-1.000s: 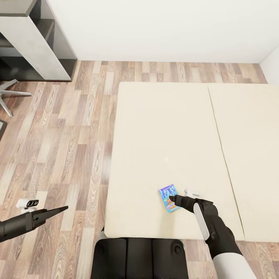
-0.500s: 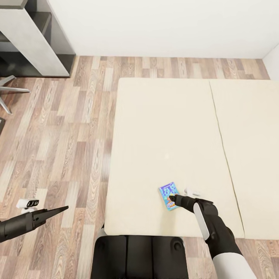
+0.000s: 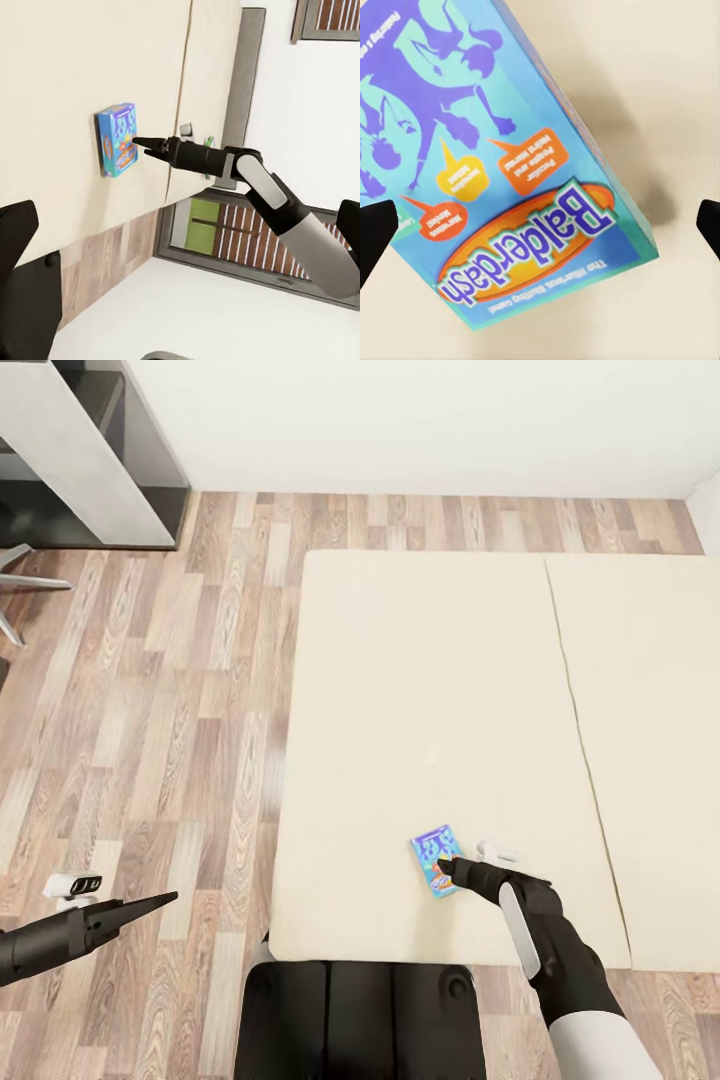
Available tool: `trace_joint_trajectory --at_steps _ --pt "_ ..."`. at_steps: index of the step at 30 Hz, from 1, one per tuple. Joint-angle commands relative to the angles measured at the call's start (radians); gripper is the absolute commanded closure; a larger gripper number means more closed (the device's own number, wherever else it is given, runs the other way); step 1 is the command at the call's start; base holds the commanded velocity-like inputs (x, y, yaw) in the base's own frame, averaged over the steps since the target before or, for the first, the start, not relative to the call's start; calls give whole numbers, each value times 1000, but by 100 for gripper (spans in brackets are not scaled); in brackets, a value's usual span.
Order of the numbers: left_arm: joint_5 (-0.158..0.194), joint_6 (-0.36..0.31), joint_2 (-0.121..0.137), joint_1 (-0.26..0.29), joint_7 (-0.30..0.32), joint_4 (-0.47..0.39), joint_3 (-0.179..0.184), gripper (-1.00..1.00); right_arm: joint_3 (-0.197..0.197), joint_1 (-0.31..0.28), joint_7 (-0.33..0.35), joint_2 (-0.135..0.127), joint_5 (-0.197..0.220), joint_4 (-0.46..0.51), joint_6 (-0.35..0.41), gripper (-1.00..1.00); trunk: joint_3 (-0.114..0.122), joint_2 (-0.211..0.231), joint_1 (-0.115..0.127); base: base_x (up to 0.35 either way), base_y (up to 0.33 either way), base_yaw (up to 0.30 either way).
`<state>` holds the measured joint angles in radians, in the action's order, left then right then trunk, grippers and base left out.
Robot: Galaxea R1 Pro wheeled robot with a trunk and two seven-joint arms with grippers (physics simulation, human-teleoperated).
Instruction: Put all the toys in the child's room - the three board games (two on the bed and one on the table), the two jigsaw puzzles on the table, and the tennis ball on the table - inside the toy box on the table in the child's room.
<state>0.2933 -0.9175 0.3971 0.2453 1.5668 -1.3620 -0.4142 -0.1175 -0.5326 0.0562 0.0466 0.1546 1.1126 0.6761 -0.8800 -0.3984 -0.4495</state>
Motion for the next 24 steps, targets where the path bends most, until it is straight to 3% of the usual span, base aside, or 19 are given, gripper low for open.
trace_joint_trajectory --at_steps 1,24 --pt "-1 -11 0 0 4 0 0 -100 -4 -1 5 1 0 1 5 -100 -3 -2 -1 0 0 0" --pt "-2 -9 0 0 4 0 0 -100 -1 -1 5 11 0 5 2 -100 -33 -2 -1 0 0 0"
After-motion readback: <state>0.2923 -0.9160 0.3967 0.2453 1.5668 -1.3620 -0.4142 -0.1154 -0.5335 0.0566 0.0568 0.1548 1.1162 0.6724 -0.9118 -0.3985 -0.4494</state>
